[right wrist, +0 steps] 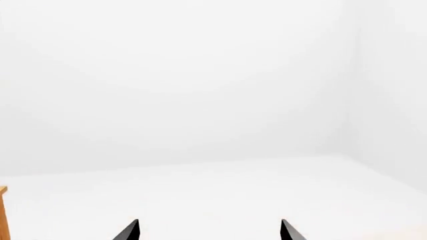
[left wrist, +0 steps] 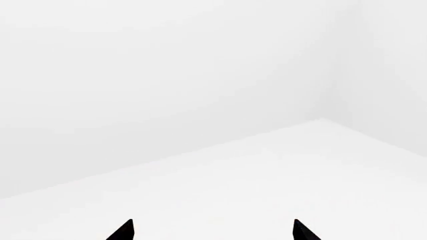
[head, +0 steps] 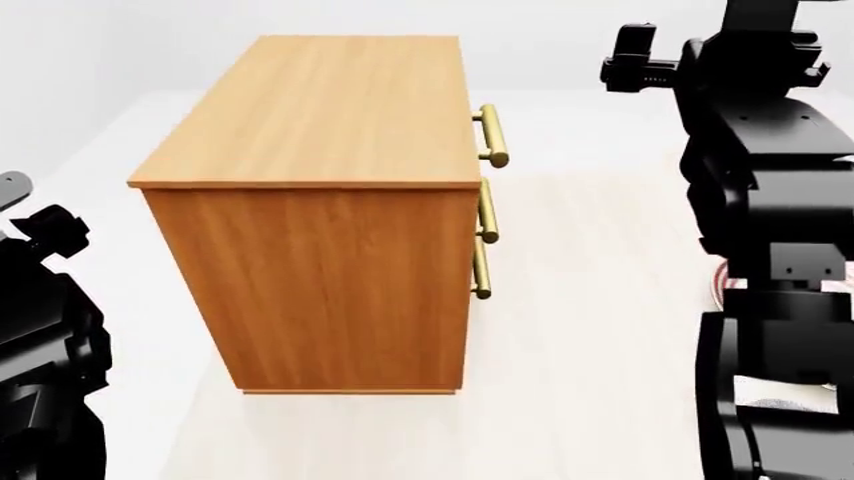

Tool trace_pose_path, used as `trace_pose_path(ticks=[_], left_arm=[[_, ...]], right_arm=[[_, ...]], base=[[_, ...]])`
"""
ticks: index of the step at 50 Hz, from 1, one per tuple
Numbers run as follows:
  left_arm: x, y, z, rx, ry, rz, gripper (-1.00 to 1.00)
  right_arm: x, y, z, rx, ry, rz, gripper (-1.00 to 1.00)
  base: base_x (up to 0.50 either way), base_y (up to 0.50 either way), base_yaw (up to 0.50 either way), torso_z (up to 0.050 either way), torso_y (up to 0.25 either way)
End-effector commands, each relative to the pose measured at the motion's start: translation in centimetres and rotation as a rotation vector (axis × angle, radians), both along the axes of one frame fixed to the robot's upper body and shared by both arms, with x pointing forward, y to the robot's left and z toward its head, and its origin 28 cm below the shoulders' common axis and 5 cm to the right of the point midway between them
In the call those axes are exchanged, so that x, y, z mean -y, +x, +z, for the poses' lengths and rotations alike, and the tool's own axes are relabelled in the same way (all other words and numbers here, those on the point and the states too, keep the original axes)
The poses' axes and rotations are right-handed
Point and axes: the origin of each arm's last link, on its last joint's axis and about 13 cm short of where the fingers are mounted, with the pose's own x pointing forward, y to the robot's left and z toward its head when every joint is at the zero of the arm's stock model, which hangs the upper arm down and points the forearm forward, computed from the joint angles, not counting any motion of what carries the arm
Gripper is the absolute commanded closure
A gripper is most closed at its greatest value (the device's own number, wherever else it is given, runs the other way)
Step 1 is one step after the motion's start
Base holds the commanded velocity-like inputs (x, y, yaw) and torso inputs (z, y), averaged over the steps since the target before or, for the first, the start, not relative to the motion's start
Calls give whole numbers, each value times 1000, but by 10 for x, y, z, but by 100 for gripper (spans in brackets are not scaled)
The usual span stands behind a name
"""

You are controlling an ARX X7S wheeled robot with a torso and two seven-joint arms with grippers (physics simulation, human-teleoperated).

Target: Open the top drawer of the cabinet and put the bowl in it.

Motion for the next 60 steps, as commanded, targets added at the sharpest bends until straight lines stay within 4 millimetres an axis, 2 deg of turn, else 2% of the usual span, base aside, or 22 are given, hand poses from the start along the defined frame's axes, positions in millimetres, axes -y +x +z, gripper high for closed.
trace_pose_path(ticks=[1,8,14,20,42,60], left_arm=[[0,0,1,2,1,0,-100],[-1,1,2,4,2,-1,-100],[-2,0,1,3,2,-1,-100],[-2,-1,1,3,2,1,-100],[-4,-1,2,10,0,4,-100],[-3,-2,0,9,-1,2,-100]], right_arm=[[2,1,3,-4,34,6,-100],[11,7,8,-49,313,109,-100],[10,8,8,-169,583,341,-100],[9,7,13,-214,706,438,-100],[-4,16,-21,-336,882,556,-100],[-8,15,-33,-339,967,661,-100]], base=[[0,0,0,0,0],[0,0,0,0,0],[0,0,0,0,0],[0,0,0,0,0],[0,0,0,0,0],[0,0,0,0,0]])
